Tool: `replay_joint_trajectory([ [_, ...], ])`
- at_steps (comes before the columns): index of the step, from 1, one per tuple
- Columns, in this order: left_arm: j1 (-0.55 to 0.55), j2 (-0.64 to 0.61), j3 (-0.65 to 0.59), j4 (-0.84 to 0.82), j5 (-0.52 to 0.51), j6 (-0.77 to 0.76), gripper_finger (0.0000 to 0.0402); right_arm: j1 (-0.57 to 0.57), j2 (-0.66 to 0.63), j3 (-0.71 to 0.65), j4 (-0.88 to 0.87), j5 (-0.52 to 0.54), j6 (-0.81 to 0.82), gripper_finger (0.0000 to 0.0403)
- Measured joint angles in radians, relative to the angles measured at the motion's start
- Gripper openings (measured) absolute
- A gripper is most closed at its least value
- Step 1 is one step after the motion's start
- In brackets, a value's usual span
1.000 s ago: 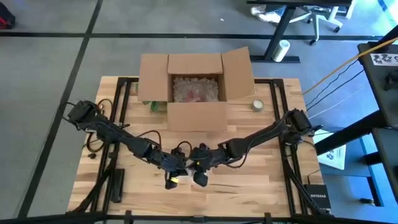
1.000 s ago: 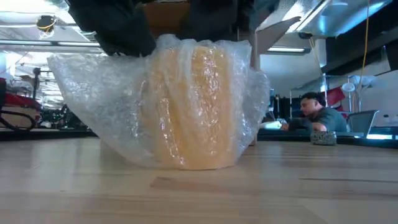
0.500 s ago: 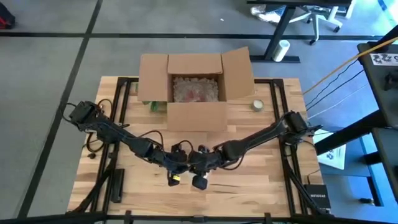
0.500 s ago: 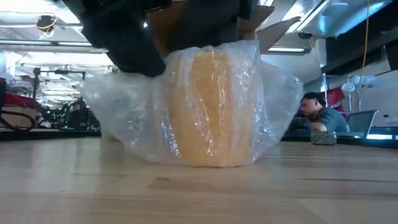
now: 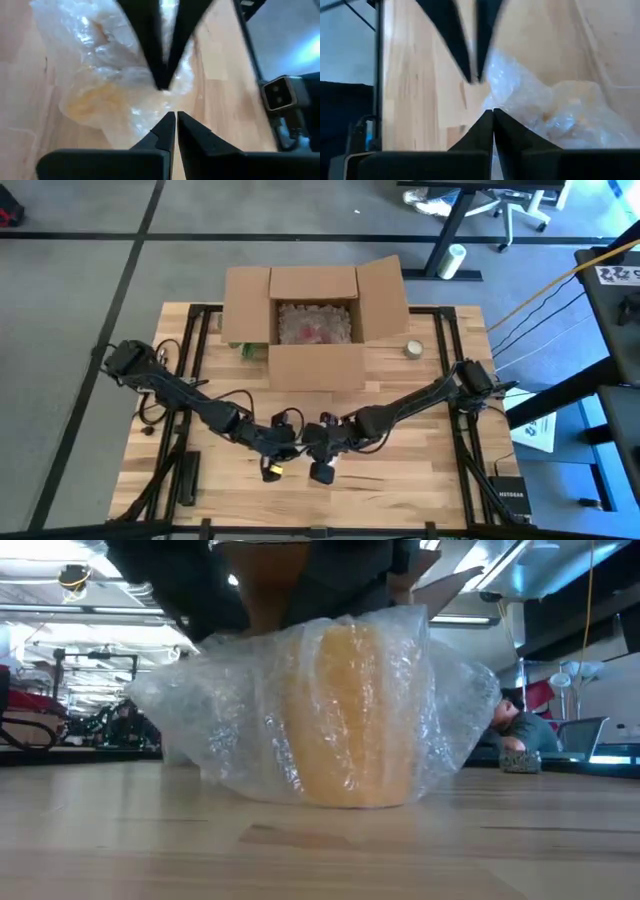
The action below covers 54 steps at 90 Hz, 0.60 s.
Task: Wrap mug
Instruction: Wrap the yellow cup with bubble wrap
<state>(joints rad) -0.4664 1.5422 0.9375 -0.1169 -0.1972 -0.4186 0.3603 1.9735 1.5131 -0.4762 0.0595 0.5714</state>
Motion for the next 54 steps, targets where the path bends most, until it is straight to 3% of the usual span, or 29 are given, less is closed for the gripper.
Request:
replay_joint_trajectory([
  [34, -0.062, -0.059, 0.000, -0.251, -0.131, -0.061, 0.0000, 0.000, -0.013, -0.002, -0.024, 0.020, -0.002, 0.0000],
  [54, -0.092, -0.072, -0.098, -0.162, -0.188, -0.089, 0.0000, -0.001, -0.078, -0.001, -0.084, 0.073, 0.004, 0.0000],
])
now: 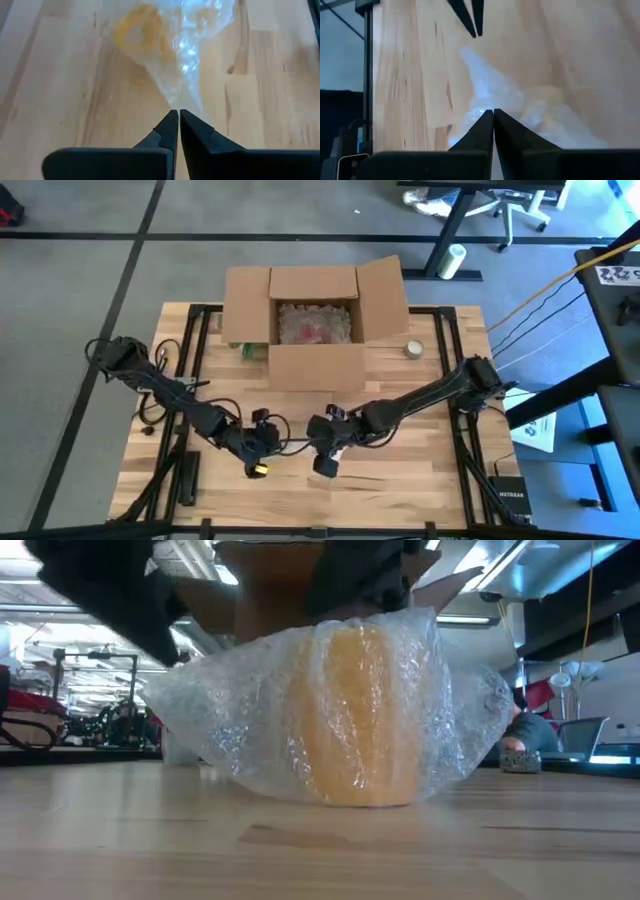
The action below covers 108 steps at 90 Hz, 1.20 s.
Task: Wrap mug
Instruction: Wrap the yellow cup with bubble wrap
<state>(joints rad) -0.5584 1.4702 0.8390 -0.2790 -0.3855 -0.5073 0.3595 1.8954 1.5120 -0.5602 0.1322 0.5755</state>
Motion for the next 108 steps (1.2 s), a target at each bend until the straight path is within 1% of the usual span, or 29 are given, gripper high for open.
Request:
replay_joint_trajectory([
  [11, -0.006, -0.043, -0.114, 0.147, -0.021, -0.015, 0.0000, 0.000, -0.003, 0.000, -0.071, -0.005, 0.024, 0.0000],
  [16, -0.006, -0.077, -0.178, 0.241, -0.024, -0.019, 0.0000, 0.000, -0.004, 0.000, -0.102, -0.034, 0.039, 0.0000],
  [24, -0.006, -0.152, -0.288, 0.396, -0.037, -0.018, 0.0000, -0.002, -0.004, -0.001, -0.130, -0.062, 0.048, 0.0000],
  [31, -0.005, -0.227, -0.377, 0.494, -0.054, -0.017, 0.0000, -0.010, -0.001, -0.001, -0.129, -0.080, 0.049, 0.0000],
  [40, -0.001, -0.322, -0.478, 0.576, -0.090, -0.016, 0.0000, -0.039, 0.002, -0.001, -0.108, -0.136, 0.049, 0.0000],
  [51, 0.003, -0.421, -0.583, 0.691, -0.111, 0.005, 0.0000, -0.084, 0.051, -0.001, -0.090, -0.220, 0.049, 0.0000],
  [59, 0.004, -0.474, -0.641, 0.747, -0.124, 0.013, 0.0000, -0.108, 0.092, -0.001, -0.077, -0.275, 0.050, 0.0000],
  [72, 0.013, -0.528, -0.700, 0.769, -0.138, 0.008, 0.0000, -0.120, 0.156, 0.006, -0.046, -0.345, 0.049, 0.0000],
  [95, 0.059, -0.542, -0.754, 0.797, -0.143, 0.011, 0.0000, -0.119, 0.179, 0.004, 0.019, -0.369, 0.047, 0.0000],
  [108, 0.078, -0.542, -0.768, 0.795, -0.143, -0.008, 0.0000, -0.118, 0.173, 0.006, 0.017, -0.369, 0.045, 0.0000],
])
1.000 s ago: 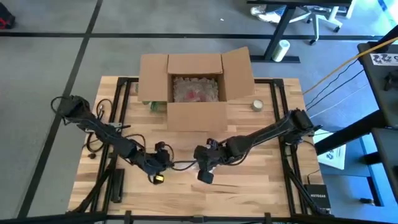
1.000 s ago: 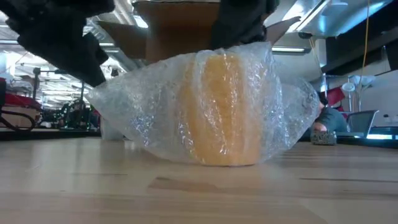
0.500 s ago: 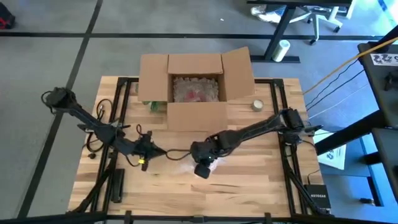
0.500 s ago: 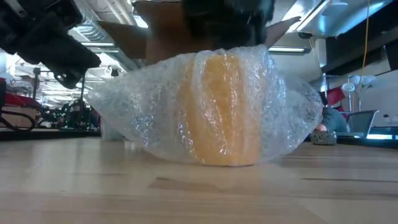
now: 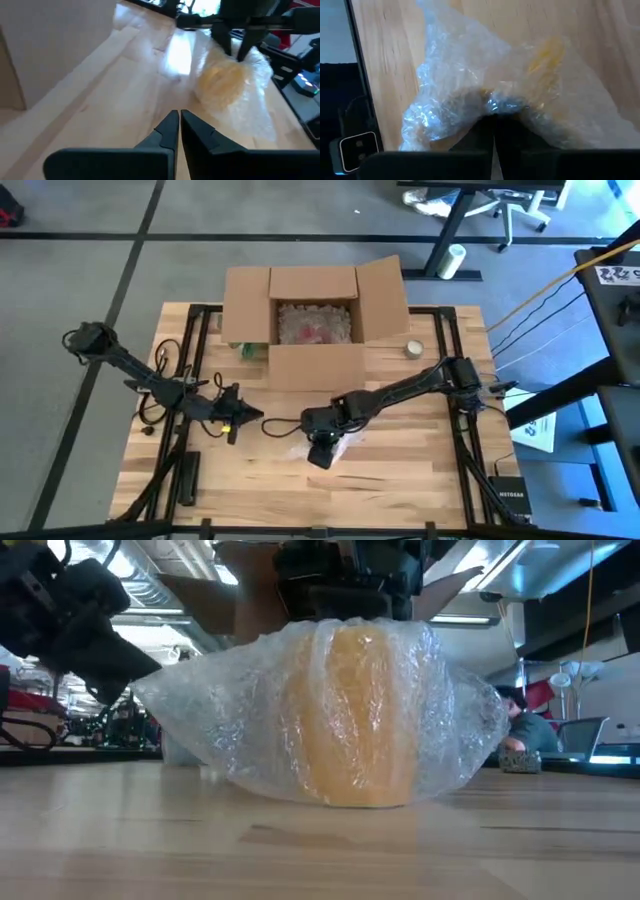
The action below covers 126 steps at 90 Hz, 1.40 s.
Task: Wrap mug
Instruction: Wrap the yellow cup with bubble wrap, then put the wrapped yellow cup into the cardboard box
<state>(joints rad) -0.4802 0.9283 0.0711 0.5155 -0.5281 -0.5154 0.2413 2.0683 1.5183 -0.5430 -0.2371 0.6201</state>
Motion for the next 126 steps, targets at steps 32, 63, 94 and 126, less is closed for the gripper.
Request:
replay_joint_trajectory([
  [32, 0.002, 0.000, 0.000, -0.008, 0.000, 0.000, 0.0000, 0.001, 0.004, 0.269, -0.232, 0.005, -0.102, 0.0000],
  [63, 0.002, 0.001, 0.000, -0.008, 0.000, 0.056, 0.0000, 0.000, 0.002, 0.451, -0.602, 0.134, -0.188, 0.0000],
  [94, 0.003, 0.002, -0.062, 0.077, -0.073, 0.091, 0.0005, 0.000, 0.009, 0.434, -0.672, 0.152, -0.184, 0.0033],
  [126, 0.037, -0.073, -0.062, 0.070, -0.150, 0.184, 0.0006, -0.008, 0.009, 0.434, -0.671, 0.159, -0.183, 0.0101],
])
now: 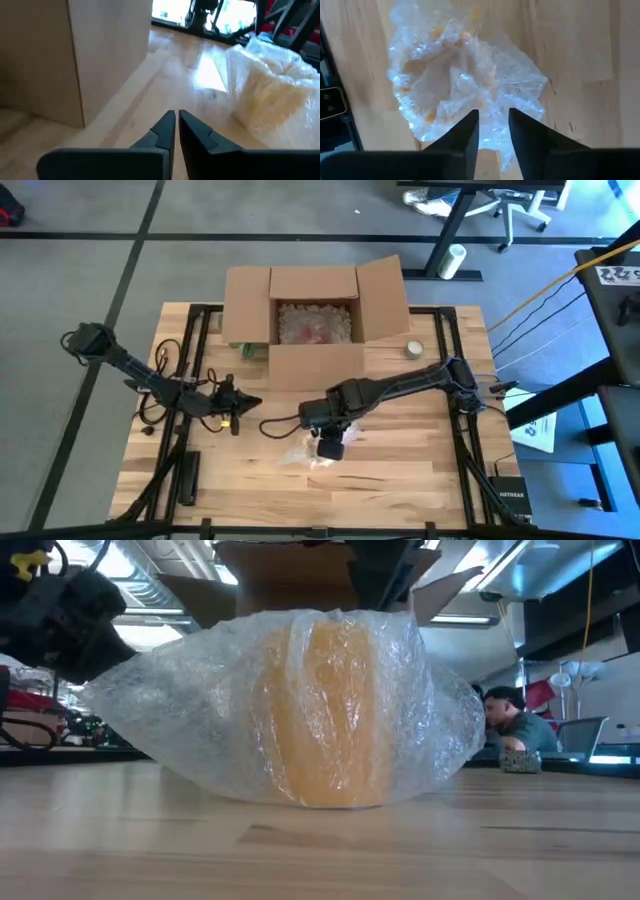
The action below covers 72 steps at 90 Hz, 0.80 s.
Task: Wrap mug
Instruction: Put the wrapped yellow cup into the cardboard box
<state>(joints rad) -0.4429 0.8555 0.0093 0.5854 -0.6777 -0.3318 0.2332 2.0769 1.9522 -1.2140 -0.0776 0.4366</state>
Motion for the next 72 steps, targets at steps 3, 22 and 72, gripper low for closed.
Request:
replay_joint_trajectory([
  [3, 0.003, -0.021, 0.000, -0.001, 0.000, 0.021, 0.0006, -0.001, 0.000, 0.000, 0.000, 0.000, 0.000, 0.0105],
  [22, 0.035, -0.225, 0.000, -0.193, 0.000, 0.074, 0.0006, -0.006, 0.000, 0.000, -0.027, -0.003, -0.014, 0.0115],
  [72, 0.069, -0.853, 0.000, -0.453, 0.203, 0.348, 0.0002, -0.046, -0.002, 0.000, 0.020, -0.071, -0.068, 0.0115],
])
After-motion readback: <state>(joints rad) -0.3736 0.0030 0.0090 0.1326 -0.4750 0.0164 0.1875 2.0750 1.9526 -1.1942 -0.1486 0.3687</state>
